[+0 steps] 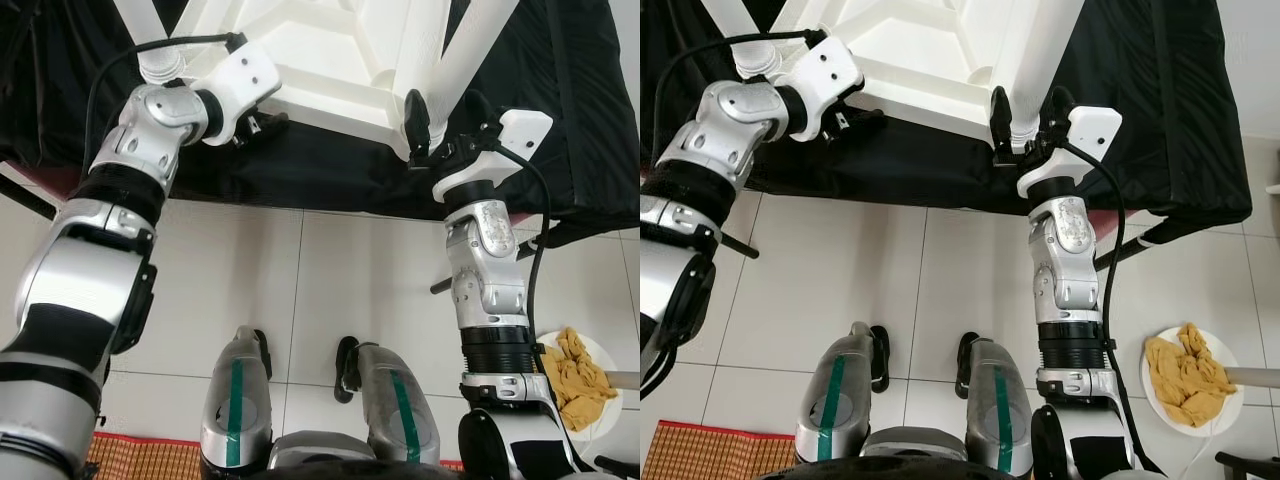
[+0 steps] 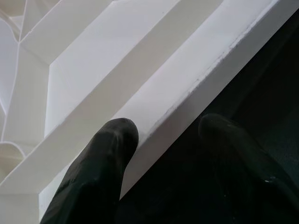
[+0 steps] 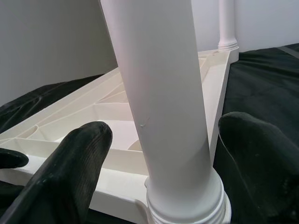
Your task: Building children table
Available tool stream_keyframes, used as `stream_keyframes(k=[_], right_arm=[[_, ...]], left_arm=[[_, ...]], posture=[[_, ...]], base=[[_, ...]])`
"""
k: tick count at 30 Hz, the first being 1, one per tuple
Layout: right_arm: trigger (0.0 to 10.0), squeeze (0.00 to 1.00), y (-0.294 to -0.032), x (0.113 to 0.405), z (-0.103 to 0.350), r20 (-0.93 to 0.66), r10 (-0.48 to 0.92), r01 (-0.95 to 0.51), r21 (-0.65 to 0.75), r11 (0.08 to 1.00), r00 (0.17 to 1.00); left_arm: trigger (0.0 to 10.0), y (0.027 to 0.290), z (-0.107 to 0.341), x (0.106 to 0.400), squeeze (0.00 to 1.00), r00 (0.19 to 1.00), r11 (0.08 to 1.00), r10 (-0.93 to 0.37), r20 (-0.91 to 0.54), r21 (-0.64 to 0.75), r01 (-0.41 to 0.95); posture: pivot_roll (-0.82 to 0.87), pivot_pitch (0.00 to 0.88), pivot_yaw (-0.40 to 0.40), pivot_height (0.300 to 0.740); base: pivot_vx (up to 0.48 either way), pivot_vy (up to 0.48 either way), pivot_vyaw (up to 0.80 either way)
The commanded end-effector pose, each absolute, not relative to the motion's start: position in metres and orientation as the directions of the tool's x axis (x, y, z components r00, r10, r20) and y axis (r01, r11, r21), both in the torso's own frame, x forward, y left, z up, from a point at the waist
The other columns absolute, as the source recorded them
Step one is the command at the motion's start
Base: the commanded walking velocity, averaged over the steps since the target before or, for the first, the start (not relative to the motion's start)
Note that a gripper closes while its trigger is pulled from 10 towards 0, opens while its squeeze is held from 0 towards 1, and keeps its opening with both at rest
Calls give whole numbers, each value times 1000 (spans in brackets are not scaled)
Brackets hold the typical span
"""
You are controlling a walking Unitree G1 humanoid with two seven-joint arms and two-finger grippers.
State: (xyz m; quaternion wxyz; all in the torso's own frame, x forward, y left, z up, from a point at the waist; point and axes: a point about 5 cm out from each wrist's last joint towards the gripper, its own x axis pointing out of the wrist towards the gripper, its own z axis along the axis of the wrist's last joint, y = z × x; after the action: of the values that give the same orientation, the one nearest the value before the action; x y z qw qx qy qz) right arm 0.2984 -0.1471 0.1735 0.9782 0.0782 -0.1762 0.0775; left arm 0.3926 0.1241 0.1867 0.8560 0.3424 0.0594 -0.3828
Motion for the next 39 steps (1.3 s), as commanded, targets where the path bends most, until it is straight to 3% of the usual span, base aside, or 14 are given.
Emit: stream_keyframes(k=[1,10,17,31,39], right_arm=[[10000,0,-146,298,174,357,118,-176,133,975,926],[10000,0,-146,298,174,359,114,-173,137,975,926],[10000,0,-146,294,173,357,99,-161,147,976,929],[10000,0,-147,295,174,358,73,-136,154,979,931],[10000,0,-147,295,174,358,70,-133,154,979,931]], left_arm=[[10000,127,184,398,0,803,556,-513,-302,596,579],[10000,126,178,403,0,842,585,-439,-313,611,532],[10000,135,149,396,0,828,555,-371,-421,614,561],[10000,137,133,389,0,787,542,-395,-473,572,616],[10000,133,127,384,0,727,480,-453,-516,546,687]], posture=[[5,120,26,740],[-3,115,30,740],[-19,109,44,740],[-19,107,42,740],[-20,111,48,740]], base=[[0,0,0],[0,0,0],[0,0,0],[0,0,0],[0,0,0]])
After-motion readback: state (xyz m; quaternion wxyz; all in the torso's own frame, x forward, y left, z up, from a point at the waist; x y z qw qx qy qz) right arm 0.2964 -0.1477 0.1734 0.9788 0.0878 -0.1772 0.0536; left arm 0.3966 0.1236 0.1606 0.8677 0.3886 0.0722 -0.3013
